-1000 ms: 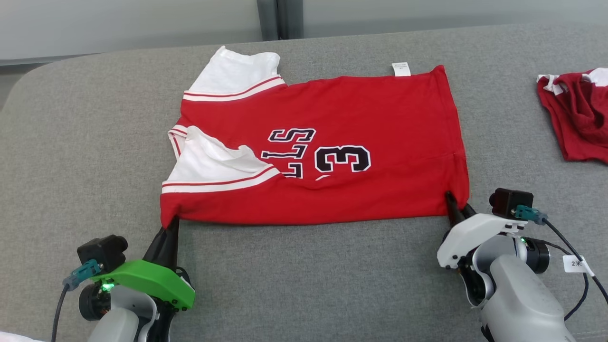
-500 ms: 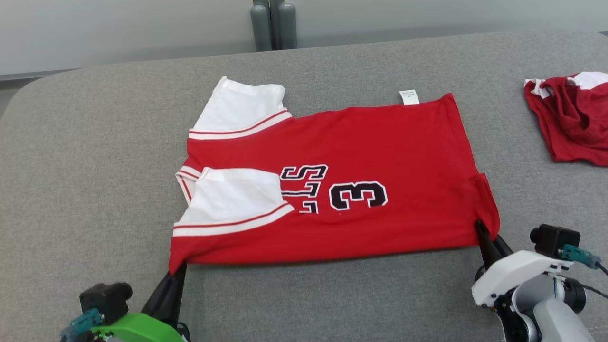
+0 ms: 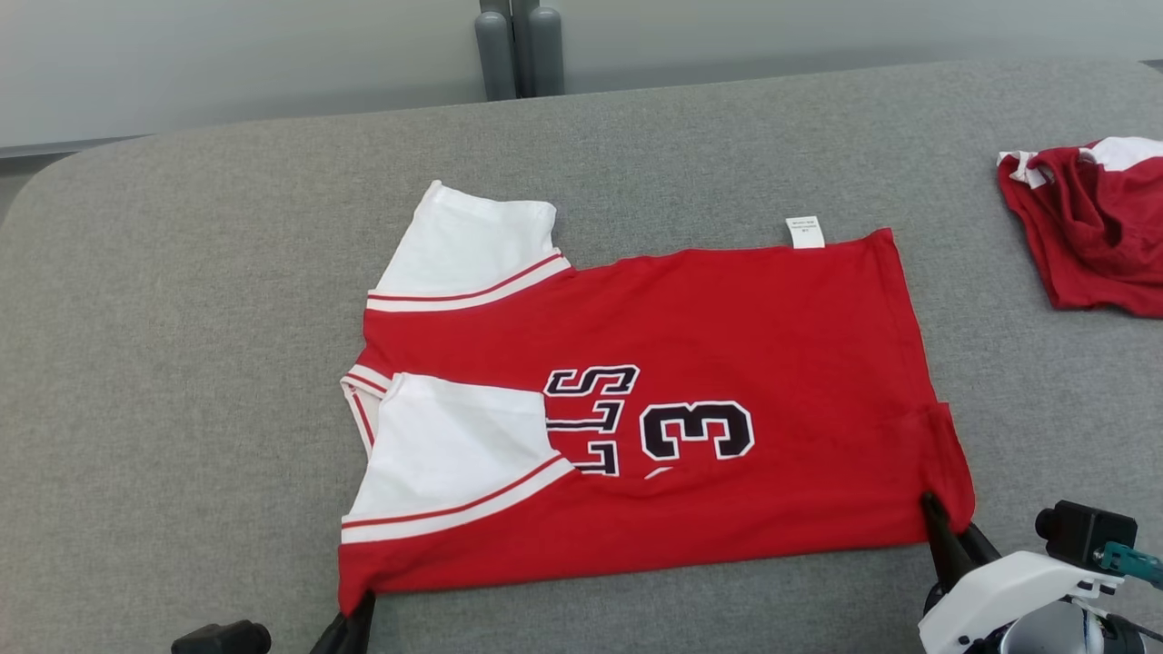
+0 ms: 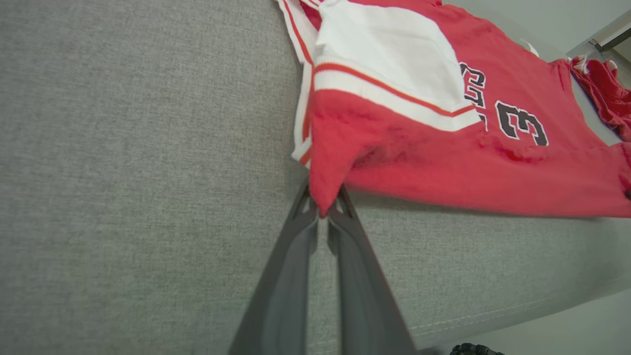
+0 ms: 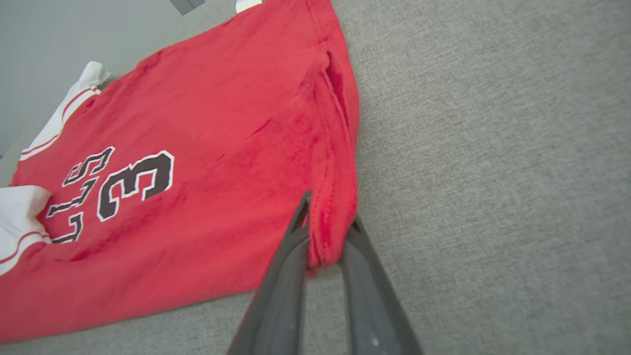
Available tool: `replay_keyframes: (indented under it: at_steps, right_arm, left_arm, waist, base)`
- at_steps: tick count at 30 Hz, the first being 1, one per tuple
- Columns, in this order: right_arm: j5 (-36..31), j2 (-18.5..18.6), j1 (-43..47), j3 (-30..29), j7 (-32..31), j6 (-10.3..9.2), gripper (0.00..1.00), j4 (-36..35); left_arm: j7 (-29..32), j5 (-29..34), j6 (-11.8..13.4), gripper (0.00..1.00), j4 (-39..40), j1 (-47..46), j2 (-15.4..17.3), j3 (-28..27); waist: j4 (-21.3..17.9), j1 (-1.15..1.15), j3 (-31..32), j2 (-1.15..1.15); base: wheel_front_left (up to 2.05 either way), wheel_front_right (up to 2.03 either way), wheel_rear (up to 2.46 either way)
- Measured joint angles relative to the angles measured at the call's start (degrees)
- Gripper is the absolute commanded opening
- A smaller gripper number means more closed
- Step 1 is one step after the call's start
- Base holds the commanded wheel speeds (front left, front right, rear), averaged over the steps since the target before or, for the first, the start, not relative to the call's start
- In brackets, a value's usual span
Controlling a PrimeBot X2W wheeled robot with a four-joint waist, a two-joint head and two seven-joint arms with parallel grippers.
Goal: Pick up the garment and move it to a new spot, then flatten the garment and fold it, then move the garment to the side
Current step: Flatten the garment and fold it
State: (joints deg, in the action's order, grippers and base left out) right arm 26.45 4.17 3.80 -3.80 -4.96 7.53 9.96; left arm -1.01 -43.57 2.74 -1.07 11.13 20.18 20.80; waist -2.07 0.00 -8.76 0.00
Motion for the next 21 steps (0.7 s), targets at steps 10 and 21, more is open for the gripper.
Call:
replay_keyframes:
  at_steps: [10,21]
  right_arm:
    - [-2.29,-0.74,1.28,-3.3,-0.07,-0.01,1.0,-1.23]
    - [-6.68,-0.15,-0.93,-6.17,1.71,-0.03,1.0,-7.92]
  left_arm:
    - [0.85,-0.84,0.87,1.0,-2.46,0.09,1.23,-1.57]
    - [-3.21,0.53,0.22,1.0,-1.92,-5.5,4.92,-5.53]
  waist:
    - [-0.57,0.0,0.45,0.0]
    - [-1.33,0.0,0.58,0.0]
  base:
    - [0.0,0.0,0.0]
    - [0.0,0.0,0.0]
